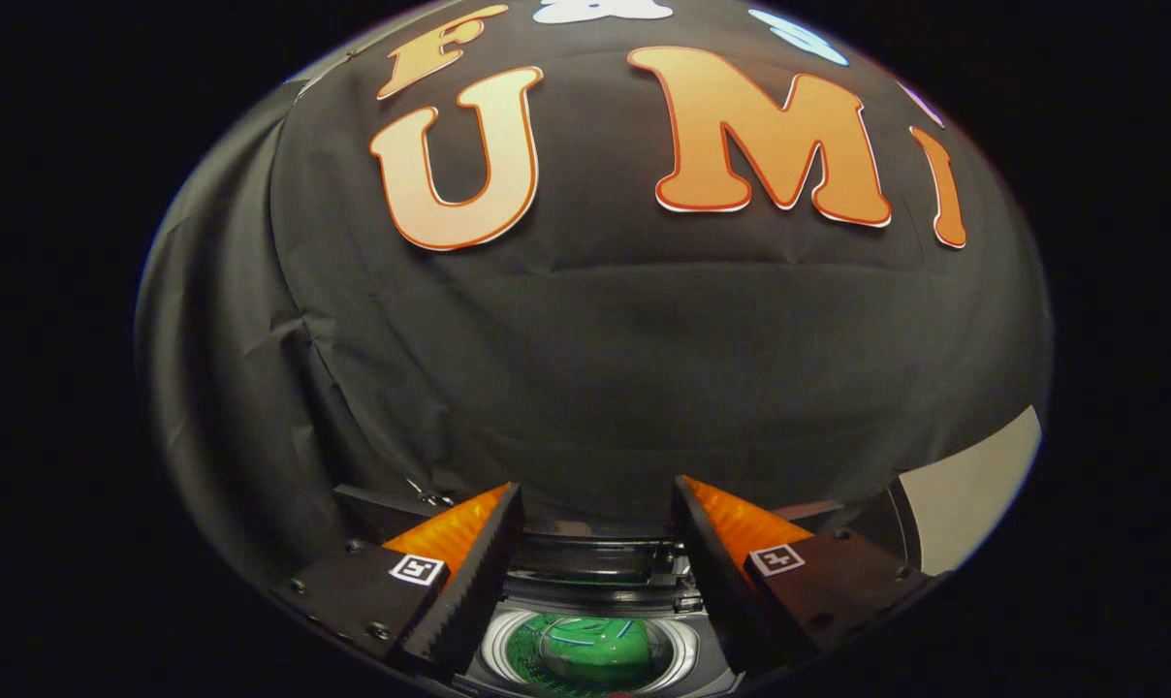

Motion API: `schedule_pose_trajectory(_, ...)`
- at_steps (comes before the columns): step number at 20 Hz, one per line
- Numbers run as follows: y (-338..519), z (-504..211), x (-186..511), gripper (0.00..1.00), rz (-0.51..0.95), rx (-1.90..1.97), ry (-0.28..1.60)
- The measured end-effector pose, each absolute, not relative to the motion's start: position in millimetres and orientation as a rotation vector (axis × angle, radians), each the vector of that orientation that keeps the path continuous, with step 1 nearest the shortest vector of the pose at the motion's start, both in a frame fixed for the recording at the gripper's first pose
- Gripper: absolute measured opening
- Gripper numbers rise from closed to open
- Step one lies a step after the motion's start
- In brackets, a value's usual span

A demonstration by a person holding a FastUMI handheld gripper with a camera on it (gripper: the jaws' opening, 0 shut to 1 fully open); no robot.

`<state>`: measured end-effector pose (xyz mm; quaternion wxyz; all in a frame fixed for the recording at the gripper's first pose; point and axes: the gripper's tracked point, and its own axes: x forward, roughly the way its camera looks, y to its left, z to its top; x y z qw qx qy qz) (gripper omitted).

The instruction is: Put the clothes into the washing machine and then close the washing machine lid.

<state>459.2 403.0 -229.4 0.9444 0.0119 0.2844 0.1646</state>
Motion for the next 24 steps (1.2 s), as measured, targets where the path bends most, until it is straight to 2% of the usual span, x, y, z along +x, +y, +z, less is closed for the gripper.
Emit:
schedule_pose_trajectory(8, 402.6, -244.0, 472.0, 0.99, 0.306, 0.006, 0.600)
schedule_pose_trajectory(24, 388.1, -239.5, 398.1, 0.99, 0.242, -0.016, 0.492)
